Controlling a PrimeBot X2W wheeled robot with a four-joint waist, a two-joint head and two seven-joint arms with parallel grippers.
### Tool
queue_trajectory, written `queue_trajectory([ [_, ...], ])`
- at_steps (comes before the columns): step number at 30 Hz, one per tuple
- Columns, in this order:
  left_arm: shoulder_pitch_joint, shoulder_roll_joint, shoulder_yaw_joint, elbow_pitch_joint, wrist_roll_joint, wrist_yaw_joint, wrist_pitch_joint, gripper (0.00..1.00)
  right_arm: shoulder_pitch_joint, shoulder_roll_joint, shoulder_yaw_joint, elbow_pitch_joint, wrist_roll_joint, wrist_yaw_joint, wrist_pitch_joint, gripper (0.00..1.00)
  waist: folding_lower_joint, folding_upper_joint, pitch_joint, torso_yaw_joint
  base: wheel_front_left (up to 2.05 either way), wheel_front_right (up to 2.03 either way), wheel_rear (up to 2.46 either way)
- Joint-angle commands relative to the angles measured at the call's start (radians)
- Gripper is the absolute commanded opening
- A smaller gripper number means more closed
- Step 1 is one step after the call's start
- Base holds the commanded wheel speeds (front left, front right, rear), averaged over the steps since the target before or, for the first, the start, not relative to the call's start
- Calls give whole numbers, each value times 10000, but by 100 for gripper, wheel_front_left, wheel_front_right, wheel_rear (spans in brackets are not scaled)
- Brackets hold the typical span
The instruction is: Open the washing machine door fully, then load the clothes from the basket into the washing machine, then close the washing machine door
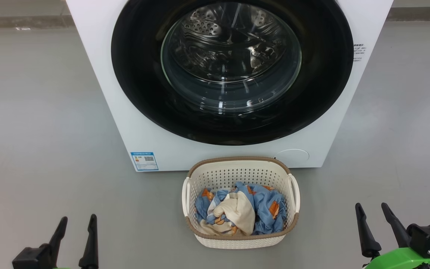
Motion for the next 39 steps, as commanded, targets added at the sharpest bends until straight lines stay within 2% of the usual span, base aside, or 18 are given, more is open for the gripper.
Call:
queue_trajectory([
  [1, -214, 237, 329, -147, -60, -16, -137, 100, 1, -92, 177, -265, -73, 16, -124, 100, -1, 0, -12, -2, 0, 0, 0],
  [9, -197, 268, 331, -106, 143, -16, -137, 100, 55, -56, 171, -284, -83, 16, -124, 100, -1, 0, -68, -21, 10, 9, -19],
  [16, -193, 294, 307, -126, 258, -16, -138, 100, 70, -62, 179, -306, -94, 16, -124, 100, -1, 0, -24, -5, 62, 62, -125],
  [39, -305, 332, 243, -92, 202, -16, -138, 100, 20, -24, 241, -321, -110, 16, -124, 100, -1, 0, 192, -4, 120, 120, -240],
])
